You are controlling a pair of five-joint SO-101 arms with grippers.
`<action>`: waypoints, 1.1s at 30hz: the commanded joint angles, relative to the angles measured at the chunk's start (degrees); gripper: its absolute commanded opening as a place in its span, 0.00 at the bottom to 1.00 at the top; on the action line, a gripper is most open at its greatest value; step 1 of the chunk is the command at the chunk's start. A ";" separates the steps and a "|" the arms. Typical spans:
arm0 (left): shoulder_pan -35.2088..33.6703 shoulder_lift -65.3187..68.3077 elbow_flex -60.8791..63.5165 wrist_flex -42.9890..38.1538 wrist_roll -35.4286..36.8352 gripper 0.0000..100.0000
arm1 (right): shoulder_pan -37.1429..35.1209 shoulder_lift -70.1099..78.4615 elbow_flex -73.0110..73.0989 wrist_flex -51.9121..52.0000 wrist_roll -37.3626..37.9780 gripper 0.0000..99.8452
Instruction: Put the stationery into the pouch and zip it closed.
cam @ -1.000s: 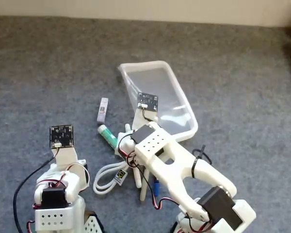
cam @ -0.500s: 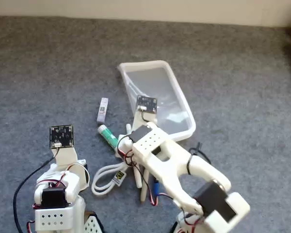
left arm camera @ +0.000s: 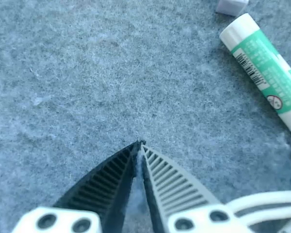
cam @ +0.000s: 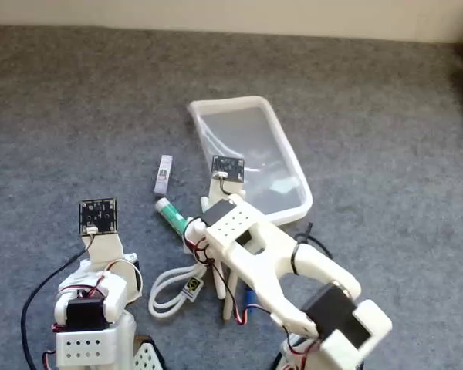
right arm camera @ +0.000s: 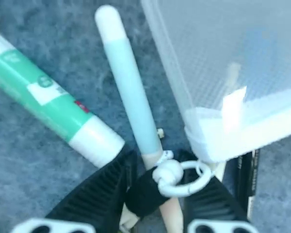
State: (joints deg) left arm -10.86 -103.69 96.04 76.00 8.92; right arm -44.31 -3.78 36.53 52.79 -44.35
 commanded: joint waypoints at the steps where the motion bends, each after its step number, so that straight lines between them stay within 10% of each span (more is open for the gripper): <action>1: 0.57 -0.40 1.01 0.09 0.62 0.01 | -0.66 -6.37 0.22 2.15 0.97 0.13; 33: 0.57 -0.40 1.01 0.09 0.62 0.01 | -0.92 -1.27 0.22 8.66 4.31 0.13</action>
State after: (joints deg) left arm -10.86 -103.69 96.04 76.00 8.92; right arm -44.57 -4.40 37.49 60.35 -41.19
